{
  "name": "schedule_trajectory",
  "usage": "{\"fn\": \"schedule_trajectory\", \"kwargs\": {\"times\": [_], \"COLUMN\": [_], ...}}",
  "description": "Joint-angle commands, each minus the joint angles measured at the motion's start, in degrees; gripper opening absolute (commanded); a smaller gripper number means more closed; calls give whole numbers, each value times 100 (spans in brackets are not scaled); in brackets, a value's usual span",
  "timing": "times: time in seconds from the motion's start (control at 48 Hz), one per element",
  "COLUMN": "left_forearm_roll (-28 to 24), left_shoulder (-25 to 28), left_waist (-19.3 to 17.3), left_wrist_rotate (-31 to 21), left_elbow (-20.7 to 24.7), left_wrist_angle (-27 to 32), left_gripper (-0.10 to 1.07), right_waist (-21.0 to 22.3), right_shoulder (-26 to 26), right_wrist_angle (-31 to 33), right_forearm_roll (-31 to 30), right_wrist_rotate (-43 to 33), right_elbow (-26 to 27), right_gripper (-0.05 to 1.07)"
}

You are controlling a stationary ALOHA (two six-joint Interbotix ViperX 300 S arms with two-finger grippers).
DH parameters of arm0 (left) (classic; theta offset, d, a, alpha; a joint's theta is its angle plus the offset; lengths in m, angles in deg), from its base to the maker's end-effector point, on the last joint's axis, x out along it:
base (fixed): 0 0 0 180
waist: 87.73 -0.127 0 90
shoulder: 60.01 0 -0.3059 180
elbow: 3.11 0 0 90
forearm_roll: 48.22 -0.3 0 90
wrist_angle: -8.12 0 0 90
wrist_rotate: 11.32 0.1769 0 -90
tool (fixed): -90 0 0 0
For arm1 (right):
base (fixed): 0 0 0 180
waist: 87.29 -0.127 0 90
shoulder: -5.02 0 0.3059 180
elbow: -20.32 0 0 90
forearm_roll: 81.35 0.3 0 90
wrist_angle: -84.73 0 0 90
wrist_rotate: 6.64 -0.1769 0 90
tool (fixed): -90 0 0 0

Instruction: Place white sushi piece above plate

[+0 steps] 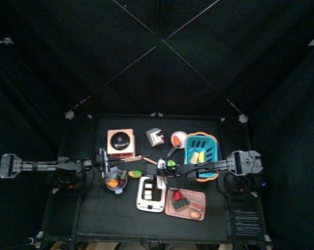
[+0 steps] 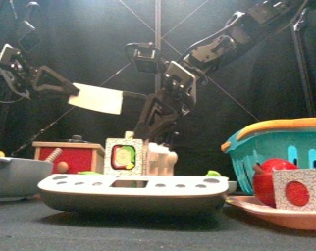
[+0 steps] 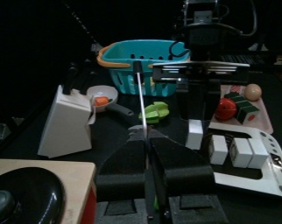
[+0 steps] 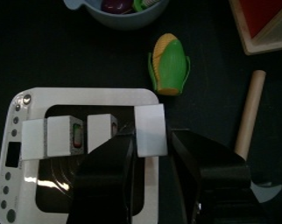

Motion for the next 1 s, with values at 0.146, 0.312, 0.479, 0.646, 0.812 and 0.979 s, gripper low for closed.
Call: {"fn": "schedule_trajectory", "kwargs": {"times": [0.146,0.312,0.479,0.646,0.812,0.979], "left_forearm_roll": [9,9,9,18,35,70], "left_shoulder": [18,18,18,18,18,18], "left_waist": [9,9,9,9,9,9], "left_wrist_rotate": [0,0,-18,-26,-26,-26], "left_elbow": [79,70,62,53,44,26], "left_wrist_angle": [-9,0,26,26,26,26], "left_gripper": [34,34,34,34,34,34], "right_waist": [-26,-26,-26,-26,-35,-35], "right_shoulder": [-721,-1151,-1450,-1731,-1960,-2004], "right_wrist_angle": [0,-18,-193,-466,-668,-668], "right_forearm_roll": [53,211,747,1459,1784,1758], "right_wrist_rotate": [-18,-26,-44,-281,-773,-1380], "right_elbow": [-158,-571,-1046,-1450,-1652,-1793], "right_gripper": [54,54,54,54,54,54]}}
